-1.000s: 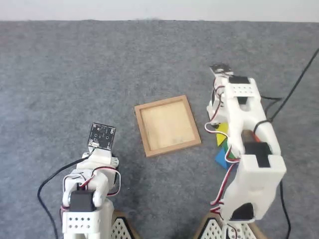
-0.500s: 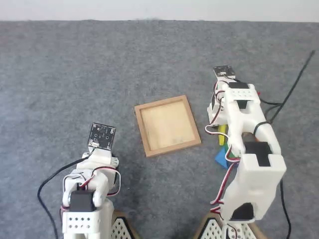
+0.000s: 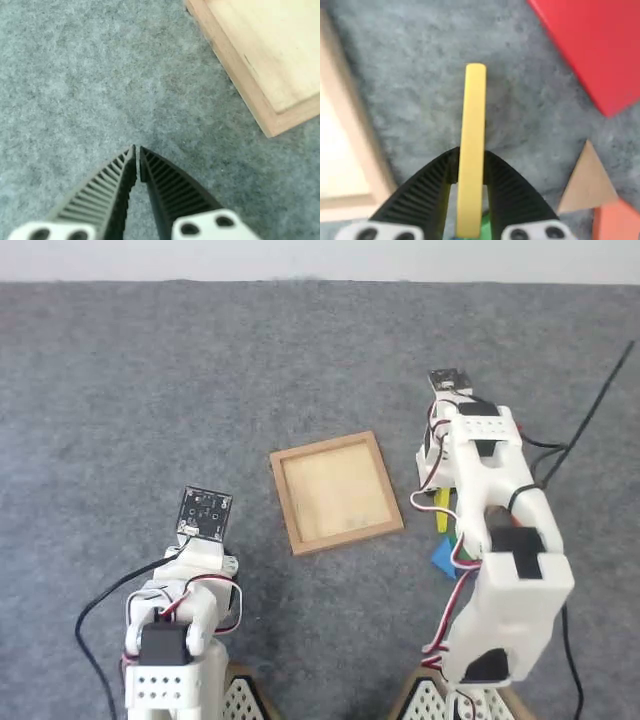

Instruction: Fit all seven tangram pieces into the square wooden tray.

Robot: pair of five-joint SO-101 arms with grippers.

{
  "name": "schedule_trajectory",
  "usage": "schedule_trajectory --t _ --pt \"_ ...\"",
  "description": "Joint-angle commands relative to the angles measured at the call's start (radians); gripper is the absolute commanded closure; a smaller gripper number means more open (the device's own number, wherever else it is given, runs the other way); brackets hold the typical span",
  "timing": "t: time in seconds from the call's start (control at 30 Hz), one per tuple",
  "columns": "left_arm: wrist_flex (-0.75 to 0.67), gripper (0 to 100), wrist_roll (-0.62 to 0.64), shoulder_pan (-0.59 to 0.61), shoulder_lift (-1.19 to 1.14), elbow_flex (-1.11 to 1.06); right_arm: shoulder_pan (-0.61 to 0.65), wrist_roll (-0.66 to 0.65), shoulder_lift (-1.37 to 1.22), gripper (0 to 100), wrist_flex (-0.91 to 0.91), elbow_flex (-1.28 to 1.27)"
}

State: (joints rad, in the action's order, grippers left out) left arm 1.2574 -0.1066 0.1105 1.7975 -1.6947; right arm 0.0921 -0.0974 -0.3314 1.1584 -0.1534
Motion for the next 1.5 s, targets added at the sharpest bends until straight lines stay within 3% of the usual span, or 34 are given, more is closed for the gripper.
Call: schedule_trajectory --t 0.0,0.27,0.47,0.73,1.0,1.27,1.47 --pt "0.005 99 0.009 0.003 0.020 0.012 0.038 0.080 0.153 99.1 0.058 0.066" --pt "0.005 99 0.009 0.003 0.020 0.012 0.248 0.428 0.199 98.9 0.145 0.199" --pt "0.005 99 0.009 0.003 0.020 0.012 0.384 0.853 0.147 98.7 0.025 0.207" --pt "0.005 99 0.009 0.003 0.020 0.012 0.503 1.231 0.056 90.7 -0.153 0.207" --pt "0.005 99 0.009 0.003 0.020 0.012 0.504 1.270 -0.036 88.6 -0.254 0.204" --pt "0.005 99 0.009 0.003 0.020 0.012 0.501 1.270 0.074 88.6 -0.044 0.187" --pt "0.005 99 0.009 0.003 0.020 0.012 0.426 1.287 0.156 88.6 -0.048 0.114"
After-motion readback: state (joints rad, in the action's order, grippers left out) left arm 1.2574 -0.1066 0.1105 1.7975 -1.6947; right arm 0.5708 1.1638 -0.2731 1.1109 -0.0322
